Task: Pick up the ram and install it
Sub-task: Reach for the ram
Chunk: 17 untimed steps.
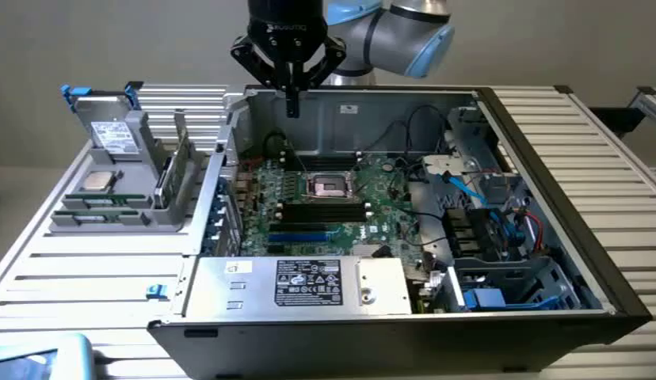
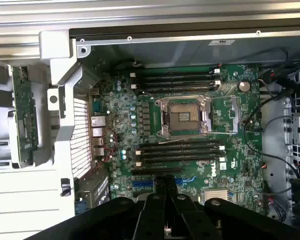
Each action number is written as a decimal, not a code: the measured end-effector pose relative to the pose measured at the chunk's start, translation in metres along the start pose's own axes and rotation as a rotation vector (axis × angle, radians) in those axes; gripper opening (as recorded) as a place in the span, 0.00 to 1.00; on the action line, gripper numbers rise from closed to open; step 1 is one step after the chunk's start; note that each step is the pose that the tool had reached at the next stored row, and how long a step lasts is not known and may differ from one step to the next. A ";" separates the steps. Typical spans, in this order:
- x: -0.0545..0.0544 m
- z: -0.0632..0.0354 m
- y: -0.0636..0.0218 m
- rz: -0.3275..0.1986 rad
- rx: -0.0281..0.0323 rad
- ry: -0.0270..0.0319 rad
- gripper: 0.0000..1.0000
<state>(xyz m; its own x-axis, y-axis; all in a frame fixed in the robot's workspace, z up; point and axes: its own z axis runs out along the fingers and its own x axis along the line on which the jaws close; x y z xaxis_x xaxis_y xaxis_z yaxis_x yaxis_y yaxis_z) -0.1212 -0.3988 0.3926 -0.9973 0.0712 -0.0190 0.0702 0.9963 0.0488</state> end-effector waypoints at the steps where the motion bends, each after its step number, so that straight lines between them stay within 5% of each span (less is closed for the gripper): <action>1: 0.000 0.0000 0.0000 0.000 0.0000 0.0000 0.11; 11: 0.000 0.0000 0.0000 0.000 0.0001 0.0000 0.11; 17: 0.013 -0.0003 -0.0008 0.000 0.0000 0.0000 0.11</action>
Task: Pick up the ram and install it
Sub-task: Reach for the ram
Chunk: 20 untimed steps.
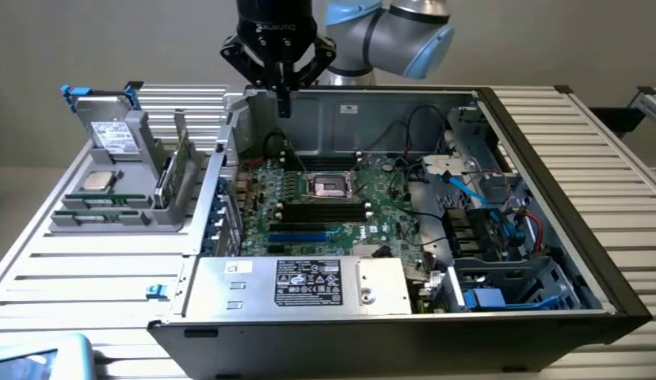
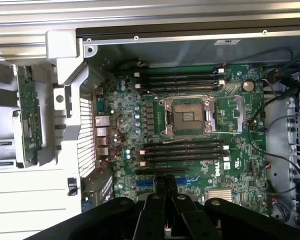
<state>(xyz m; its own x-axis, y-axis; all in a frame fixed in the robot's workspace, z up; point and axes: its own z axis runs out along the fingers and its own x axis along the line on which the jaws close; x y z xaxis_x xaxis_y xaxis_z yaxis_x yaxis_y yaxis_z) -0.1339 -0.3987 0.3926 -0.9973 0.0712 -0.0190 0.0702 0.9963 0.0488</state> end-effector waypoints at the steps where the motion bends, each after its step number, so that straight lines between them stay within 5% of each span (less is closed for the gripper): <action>1: 0.003 -0.0001 -0.0002 0.000 0.0001 0.0001 0.11; 20: 0.085 -0.0019 -0.0060 0.000 0.0001 0.0000 0.11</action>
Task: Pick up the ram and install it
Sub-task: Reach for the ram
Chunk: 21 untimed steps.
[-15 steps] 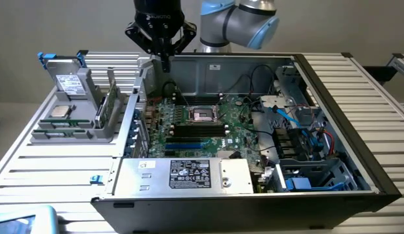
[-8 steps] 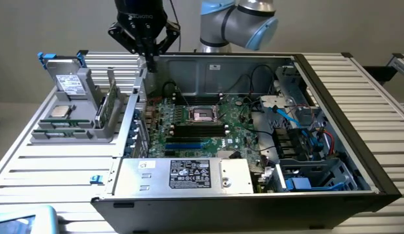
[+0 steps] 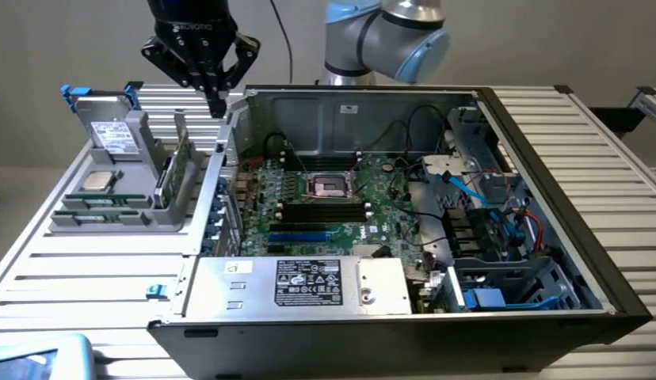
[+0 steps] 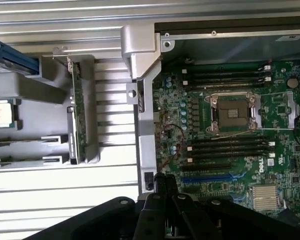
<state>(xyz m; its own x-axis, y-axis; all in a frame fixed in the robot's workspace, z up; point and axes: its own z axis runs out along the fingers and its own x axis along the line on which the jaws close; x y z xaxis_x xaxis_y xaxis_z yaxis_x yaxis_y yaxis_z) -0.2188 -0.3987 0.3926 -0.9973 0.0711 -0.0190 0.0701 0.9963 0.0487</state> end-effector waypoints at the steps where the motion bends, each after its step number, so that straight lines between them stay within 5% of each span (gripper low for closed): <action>1: 0.005 -0.0001 -0.0003 0.000 -0.0001 0.0000 0.11; 21: 0.096 -0.0003 -0.0068 -0.002 0.0023 -0.0001 0.11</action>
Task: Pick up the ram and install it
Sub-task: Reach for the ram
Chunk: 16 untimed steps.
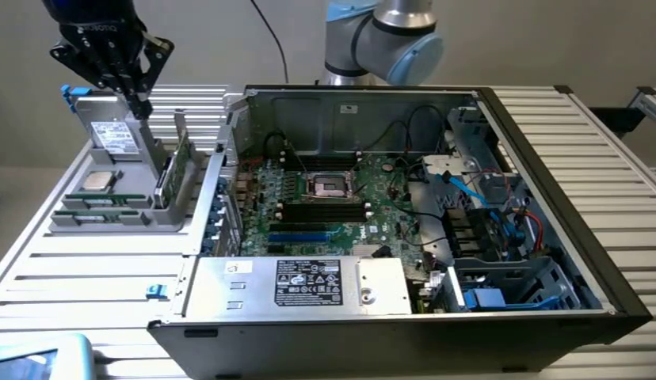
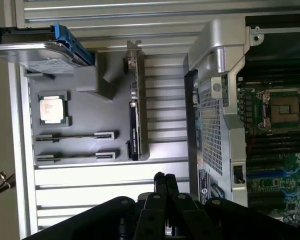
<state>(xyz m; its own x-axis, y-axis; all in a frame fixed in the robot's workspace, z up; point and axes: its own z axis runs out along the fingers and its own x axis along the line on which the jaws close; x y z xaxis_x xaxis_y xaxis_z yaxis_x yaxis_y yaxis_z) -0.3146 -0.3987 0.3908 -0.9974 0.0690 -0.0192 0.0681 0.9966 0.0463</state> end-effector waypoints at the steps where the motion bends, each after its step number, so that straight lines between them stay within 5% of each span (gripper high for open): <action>1: 0.005 0.0001 -0.0003 0.000 0.0001 0.0000 0.11; 9: 0.039 0.0005 -0.0007 -0.002 0.0030 0.0033 0.11; 16: 0.070 0.0005 0.0051 -0.003 0.0171 0.0063 0.11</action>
<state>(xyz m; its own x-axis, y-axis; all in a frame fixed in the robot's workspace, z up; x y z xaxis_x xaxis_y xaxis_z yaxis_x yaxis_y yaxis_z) -0.3840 -0.3887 0.3892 -0.9977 0.0661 -0.0130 0.0657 0.9974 0.0292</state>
